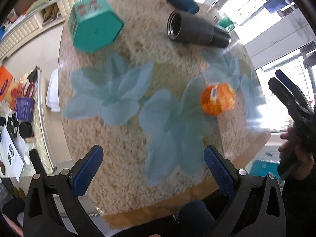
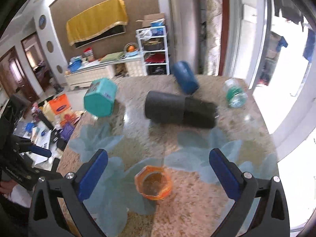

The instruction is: Flip cup upright

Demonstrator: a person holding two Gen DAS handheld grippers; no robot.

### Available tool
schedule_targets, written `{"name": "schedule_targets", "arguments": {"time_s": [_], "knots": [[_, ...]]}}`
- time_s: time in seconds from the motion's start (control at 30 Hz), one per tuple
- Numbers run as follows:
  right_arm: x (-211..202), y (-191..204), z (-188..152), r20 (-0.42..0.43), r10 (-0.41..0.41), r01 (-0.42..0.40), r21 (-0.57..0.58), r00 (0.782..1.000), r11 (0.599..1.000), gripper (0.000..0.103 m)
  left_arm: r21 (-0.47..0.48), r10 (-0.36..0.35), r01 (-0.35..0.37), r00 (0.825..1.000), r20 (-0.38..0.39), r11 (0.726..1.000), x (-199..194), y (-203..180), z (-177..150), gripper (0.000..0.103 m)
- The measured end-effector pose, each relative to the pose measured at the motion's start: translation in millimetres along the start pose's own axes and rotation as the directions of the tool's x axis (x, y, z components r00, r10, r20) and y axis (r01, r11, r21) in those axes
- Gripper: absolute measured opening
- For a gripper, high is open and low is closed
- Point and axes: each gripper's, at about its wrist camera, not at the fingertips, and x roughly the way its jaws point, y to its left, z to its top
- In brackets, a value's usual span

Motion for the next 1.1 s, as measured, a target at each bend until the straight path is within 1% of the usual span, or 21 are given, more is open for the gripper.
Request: {"name": "schedule_targets", "arguments": {"time_s": [0.07,0.17,0.2,0.3,0.4,0.5,0.57,0.63,0.7,0.8,0.9,0.97,1.03,1.1], "knots": [[-10,-8,7,0.015,0.008,-0.008,0.03,1.0,1.0,0.103,-0.004,0.008,-0.008,0.999,0.033,1.0,-6,-6,6,0.103],[-22,-18,20,0.016,0.007,-0.008,0.045,1.0,0.999,0.103,-0.024,0.015,-0.013,0.997,0.075,1.0,-19,-16,15,0.103],[-23,-20,21,0.015,0.005,-0.006,0.046,1.0,0.999,0.103,-0.032,0.015,-0.012,0.994,0.104,0.999,-26,-22,17,0.103],[-33,-22,30,0.025,-0.041,0.04,0.022,0.999,0.999,0.103,-0.052,0.033,-0.025,0.987,0.159,0.998,-39,-33,23,0.103],[-36,-27,35,0.009,-0.03,0.03,0.018,0.999,0.999,0.103,-0.089,0.048,-0.029,0.976,0.213,0.996,-55,-45,28,0.103],[-38,-31,38,-0.011,-0.013,0.013,0.011,1.0,1.0,0.103,-0.092,0.06,-0.038,0.967,0.246,0.995,-65,-56,29,0.103],[-40,-30,38,-0.021,-0.017,0.017,-0.016,1.0,1.0,0.103,-0.091,0.08,-0.056,0.958,0.276,0.994,-72,-64,28,0.103],[-41,-32,37,-0.032,-0.003,0.003,-0.017,0.999,1.0,0.103,-0.096,0.104,-0.077,0.941,0.323,0.992,-79,-73,26,0.103],[-44,-35,35,-0.035,0.01,-0.01,-0.006,0.999,1.0,0.103,-0.098,0.129,-0.101,0.927,0.351,0.99,-82,-82,25,0.103],[-45,-39,29,-0.031,0.022,-0.021,0.01,0.999,1.0,0.103,-0.088,0.155,-0.132,0.919,0.363,0.987,-82,-93,23,0.103],[-44,-46,23,-0.054,0.042,-0.039,0.048,0.998,0.998,0.103,-0.085,0.157,-0.135,0.922,0.354,0.987,-79,-100,23,0.103],[-45,-50,21,-0.06,0.043,-0.04,0.05,0.997,0.998,0.103,-0.086,0.162,-0.14,0.92,0.356,0.986,-79,-104,21,0.103],[-46,-51,19,-0.06,0.028,-0.025,0.037,0.998,0.999,0.103,-0.088,0.17,-0.148,0.916,0.363,0.985,-78,-108,19,0.103],[-46,-53,19,-0.057,0.038,-0.035,0.038,0.998,0.999,0.103,-0.087,0.179,-0.158,0.914,0.364,0.984,-77,-111,18,0.103]]}}
